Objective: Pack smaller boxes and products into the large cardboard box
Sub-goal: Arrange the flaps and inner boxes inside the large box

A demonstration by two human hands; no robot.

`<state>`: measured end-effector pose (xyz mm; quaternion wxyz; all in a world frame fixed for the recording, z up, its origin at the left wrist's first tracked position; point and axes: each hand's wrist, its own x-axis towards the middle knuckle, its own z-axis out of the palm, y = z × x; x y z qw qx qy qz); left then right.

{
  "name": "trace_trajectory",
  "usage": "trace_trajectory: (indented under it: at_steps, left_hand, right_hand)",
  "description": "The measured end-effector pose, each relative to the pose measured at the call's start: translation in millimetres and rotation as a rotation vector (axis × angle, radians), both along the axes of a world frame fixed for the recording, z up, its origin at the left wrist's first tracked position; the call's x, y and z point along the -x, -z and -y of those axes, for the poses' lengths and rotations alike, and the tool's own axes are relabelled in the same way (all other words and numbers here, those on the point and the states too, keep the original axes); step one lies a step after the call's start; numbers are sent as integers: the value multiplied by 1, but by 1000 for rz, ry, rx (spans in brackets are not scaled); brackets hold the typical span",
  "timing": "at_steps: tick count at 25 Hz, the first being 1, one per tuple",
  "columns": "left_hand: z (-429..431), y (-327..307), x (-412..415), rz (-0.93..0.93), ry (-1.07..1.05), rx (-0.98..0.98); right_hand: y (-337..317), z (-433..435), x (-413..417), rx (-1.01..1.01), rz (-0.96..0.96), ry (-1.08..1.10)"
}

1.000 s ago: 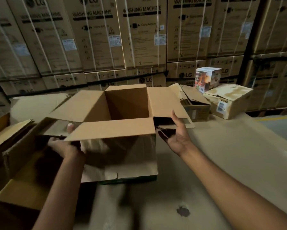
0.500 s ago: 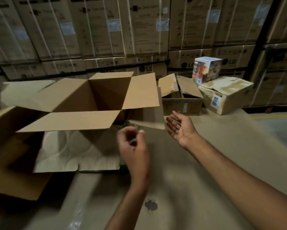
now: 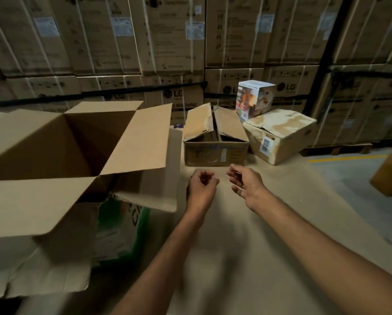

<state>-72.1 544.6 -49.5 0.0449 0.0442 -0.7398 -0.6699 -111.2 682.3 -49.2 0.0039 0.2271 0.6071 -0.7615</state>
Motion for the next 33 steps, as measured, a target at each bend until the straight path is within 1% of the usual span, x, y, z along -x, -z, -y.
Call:
trace_trajectory:
  at_steps: [4, 6, 8, 11, 14, 16, 18, 20, 23, 25, 28, 30, 33]
  left_hand:
    - [-18, 3, 87, -14, -151, -32]
    - [-27, 7, 132, 9, -232, -48]
    - [-37, 16, 176, 19, -309, -66]
    - [-48, 28, 239, 67, -412, -120]
    - [-48, 33, 303, 151, -545, -171]
    - [-41, 38, 342, 208, -592, -154]
    - [-28, 50, 369, 284, -604, -130]
    - [-16, 71, 384, 321, -516, -161]
    - [-7, 90, 377, 286, -409, -153]
    - [-10, 87, 352, 224, -419, -125]
    - [-13, 86, 293, 150, -502, -116]
    - [-16, 82, 239, 90, -585, -132]
    - [-29, 73, 161, 63, -677, -130]
  right_hand:
    - [10, -44, 82, -271, -106, 35]
    - [19, -63, 125, -414, -135, 40]
    - [31, -76, 167, -522, -123, 65]
    - [48, -89, 232, -610, -55, 146]
    - [63, -92, 285, -588, 16, 213]
    - [75, -96, 305, -481, 26, 207]
    - [88, -103, 316, -348, 26, 160]
    - [98, -111, 324, -254, 31, 112]
    - [102, -113, 323, -202, -24, 84]
    - [99, -110, 305, -171, -60, 87]
    - [101, -107, 257, -192, -118, 146]
    - [97, -104, 210, -183, -162, 181]
    - [91, -105, 141, -178, -158, 187]
